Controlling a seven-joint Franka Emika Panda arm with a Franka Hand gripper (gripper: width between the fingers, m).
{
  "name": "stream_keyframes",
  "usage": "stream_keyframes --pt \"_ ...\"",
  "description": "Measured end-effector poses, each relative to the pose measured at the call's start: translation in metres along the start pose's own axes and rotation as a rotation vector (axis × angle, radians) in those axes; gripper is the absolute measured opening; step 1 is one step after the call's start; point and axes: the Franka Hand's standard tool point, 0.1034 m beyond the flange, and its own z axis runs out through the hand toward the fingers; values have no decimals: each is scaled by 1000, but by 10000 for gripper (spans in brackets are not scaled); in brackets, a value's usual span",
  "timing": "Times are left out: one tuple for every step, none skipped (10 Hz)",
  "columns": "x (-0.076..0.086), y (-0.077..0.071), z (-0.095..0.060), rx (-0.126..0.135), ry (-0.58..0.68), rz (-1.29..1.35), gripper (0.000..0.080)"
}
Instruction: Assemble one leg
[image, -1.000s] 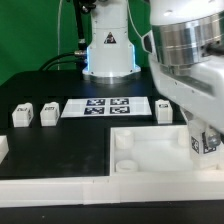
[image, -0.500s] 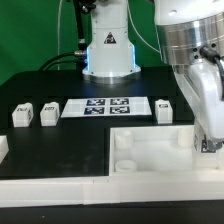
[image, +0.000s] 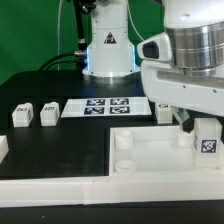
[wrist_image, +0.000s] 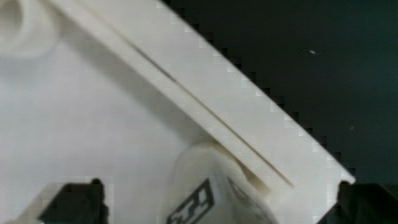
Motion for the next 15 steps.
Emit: stream_keyframes --pt "0 0 0 0 0 -53 649" --pt "1 0 0 -5 5 -198 649" --pt "3 -3 -3 -39 55 -441 649" --pt "5 -5 -5 -53 71 -621 649" --pt "8 -5 -6 -54 79 -704 649" --pt "7 -5 -5 -53 77 -680 649" --pt "7 -5 -5 -51 78 -649 551" --pt "7 -5 -5 -50 78 -632 551" --pt "7 -4 -5 -44 77 -528 370" --pt "8 -3 -5 -41 78 -408 297" --pt "8 -3 -4 -38 80 -330 297" --pt "8 -3 -5 -32 80 -248 297" --pt "11 -4 -6 -14 72 -57 297" --pt "12 -4 -6 7 59 131 297" --pt "13 -3 -5 40 30 331 297"
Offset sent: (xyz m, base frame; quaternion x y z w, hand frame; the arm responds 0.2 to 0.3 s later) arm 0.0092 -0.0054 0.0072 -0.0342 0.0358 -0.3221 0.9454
